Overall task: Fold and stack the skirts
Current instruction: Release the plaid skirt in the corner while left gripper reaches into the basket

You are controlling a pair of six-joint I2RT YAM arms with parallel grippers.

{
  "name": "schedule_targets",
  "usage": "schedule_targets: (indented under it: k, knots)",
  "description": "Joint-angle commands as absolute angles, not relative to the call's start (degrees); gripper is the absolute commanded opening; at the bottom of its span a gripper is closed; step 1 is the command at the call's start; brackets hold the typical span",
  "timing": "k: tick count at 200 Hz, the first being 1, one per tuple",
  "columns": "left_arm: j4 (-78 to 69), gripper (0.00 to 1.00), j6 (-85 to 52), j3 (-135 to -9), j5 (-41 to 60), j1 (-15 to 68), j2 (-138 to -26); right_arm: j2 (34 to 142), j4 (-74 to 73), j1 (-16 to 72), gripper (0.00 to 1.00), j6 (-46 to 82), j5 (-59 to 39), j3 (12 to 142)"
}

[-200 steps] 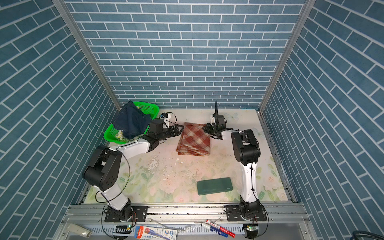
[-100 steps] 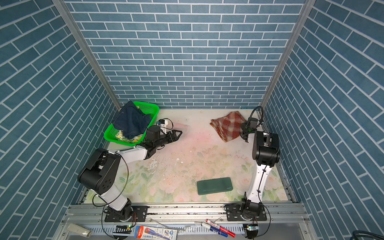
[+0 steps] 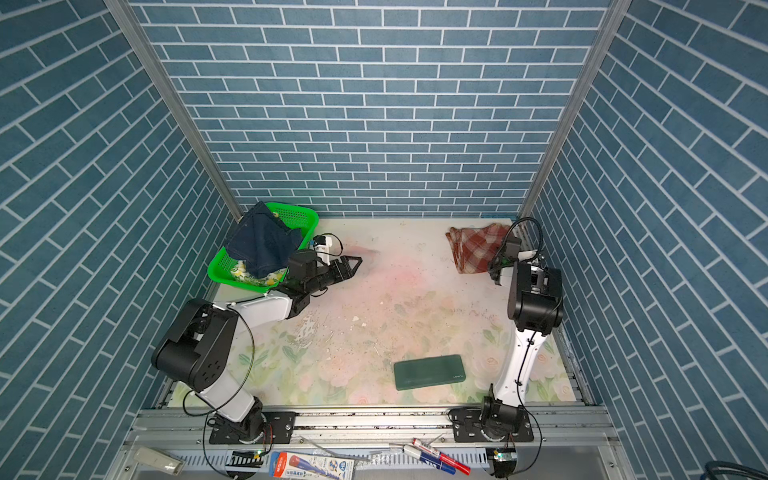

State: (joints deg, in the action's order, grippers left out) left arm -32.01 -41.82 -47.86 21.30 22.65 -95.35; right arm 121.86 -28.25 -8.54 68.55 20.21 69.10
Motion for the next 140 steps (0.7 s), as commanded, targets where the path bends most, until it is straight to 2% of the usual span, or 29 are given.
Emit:
schedule_targets:
  k: [1,81,88,102,118,130,140]
  knots:
    - [-32.28,0.78,-42.37,-48.57,21.67,22.32,-94.49,122.57,-28.74,-8.85,0.0,75.18,25.38,70.61]
    - [-27.89,0.77,-41.83,-50.05,20.23,21.59,-93.52,125.24,-22.97,-8.55,0.0,77.53,23.03,77.26]
    - [-27.69,0.77,-41.83,-50.16,20.19,21.61,-93.45,125.24,-22.86,-8.52,0.08,77.42,22.62,76.91]
    - [-27.66,0.77,-42.19,-49.93,19.8,21.61,-92.87,124.37,-22.12,-8.57,0.34,77.34,22.47,75.29]
    - [-27.16,0.78,-40.51,-50.13,19.83,21.62,-91.42,122.45,-21.47,-8.58,0.56,76.4,20.49,73.05]
    - [-22.41,0.79,-37.93,-51.89,18.41,21.6,-89.84,120.48,-20.62,-8.54,0.68,75.85,19.16,70.52]
    - [-15.87,0.79,-34.97,-54.59,16.91,21.58,-88.54,118.83,-18.79,-8.58,0.74,74.72,17.49,68.92]
